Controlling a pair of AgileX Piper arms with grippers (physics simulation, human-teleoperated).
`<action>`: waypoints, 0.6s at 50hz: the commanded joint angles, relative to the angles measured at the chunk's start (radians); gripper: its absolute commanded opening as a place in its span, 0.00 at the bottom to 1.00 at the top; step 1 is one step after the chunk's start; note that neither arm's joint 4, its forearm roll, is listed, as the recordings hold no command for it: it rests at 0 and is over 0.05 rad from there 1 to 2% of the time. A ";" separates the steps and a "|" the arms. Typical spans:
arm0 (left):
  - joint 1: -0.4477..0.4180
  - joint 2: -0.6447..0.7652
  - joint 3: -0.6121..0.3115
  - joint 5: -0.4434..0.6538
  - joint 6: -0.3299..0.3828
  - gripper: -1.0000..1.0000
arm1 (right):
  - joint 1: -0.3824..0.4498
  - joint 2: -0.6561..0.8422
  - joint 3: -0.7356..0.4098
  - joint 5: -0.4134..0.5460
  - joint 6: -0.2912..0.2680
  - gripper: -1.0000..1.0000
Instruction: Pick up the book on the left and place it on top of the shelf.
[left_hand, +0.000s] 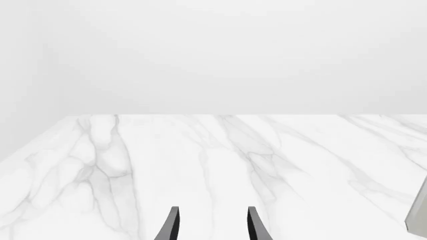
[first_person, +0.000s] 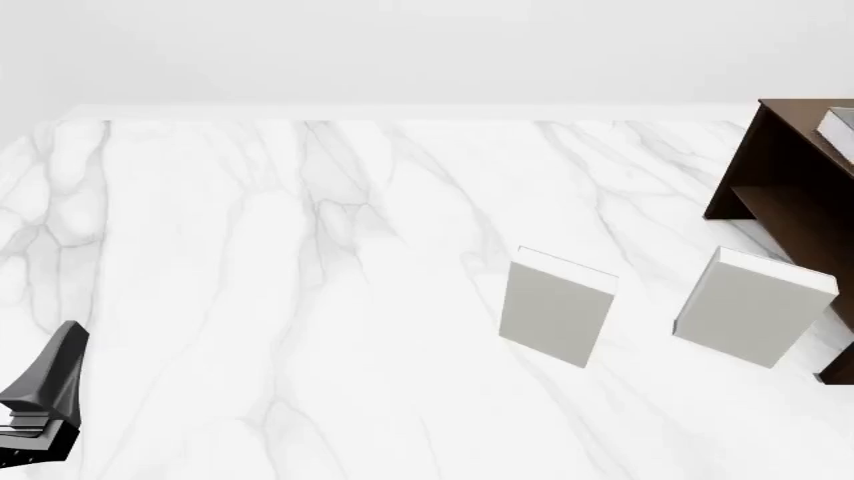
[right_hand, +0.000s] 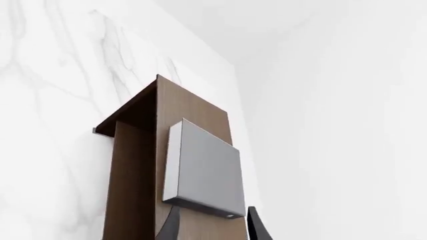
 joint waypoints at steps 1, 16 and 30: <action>0.000 0.000 0.000 0.000 0.000 1.00 | 0.030 -0.063 0.011 0.001 0.025 1.00; 0.000 0.000 0.000 0.000 0.000 1.00 | 0.108 -0.138 -0.021 0.040 0.079 1.00; 0.000 0.000 0.000 0.000 0.000 1.00 | 0.155 -0.235 -0.043 0.103 0.111 1.00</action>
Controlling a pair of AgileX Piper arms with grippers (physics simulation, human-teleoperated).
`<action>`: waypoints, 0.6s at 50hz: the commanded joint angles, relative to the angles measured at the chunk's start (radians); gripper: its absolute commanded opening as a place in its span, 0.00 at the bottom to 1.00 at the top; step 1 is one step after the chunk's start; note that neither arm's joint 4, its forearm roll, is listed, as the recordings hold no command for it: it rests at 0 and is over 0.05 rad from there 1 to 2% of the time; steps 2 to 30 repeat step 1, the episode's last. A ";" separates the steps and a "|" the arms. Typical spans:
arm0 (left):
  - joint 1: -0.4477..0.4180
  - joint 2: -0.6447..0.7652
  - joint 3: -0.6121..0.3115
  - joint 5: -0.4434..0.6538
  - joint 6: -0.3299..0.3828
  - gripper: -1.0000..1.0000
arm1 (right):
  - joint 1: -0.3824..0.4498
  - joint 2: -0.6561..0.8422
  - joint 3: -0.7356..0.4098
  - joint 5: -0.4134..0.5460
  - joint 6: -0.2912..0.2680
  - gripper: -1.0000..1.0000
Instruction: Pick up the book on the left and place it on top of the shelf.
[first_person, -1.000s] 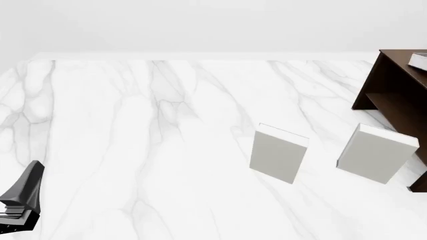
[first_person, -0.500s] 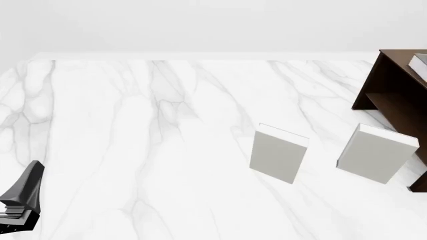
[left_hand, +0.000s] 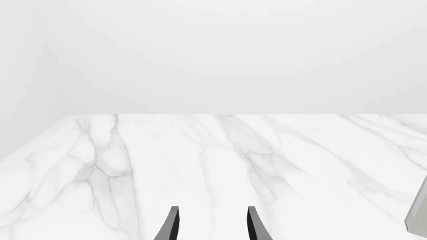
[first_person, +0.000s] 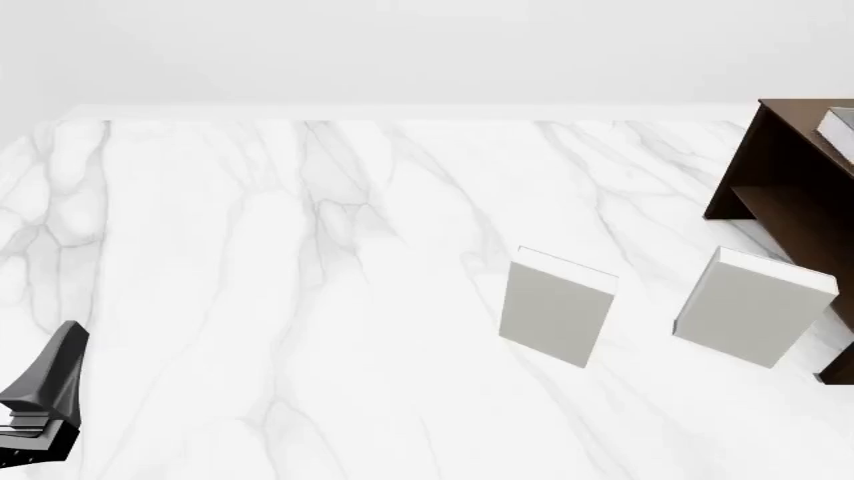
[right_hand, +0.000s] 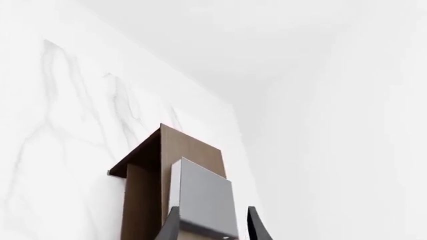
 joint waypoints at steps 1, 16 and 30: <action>0.000 0.000 0.000 0.000 0.000 1.00 | 0.040 -0.083 -0.016 0.049 0.032 1.00; 0.000 0.000 0.000 0.000 0.000 1.00 | 0.040 -0.083 -0.016 0.049 0.032 1.00; 0.000 0.000 0.000 0.000 0.000 1.00 | 0.040 -0.083 -0.016 0.049 0.032 1.00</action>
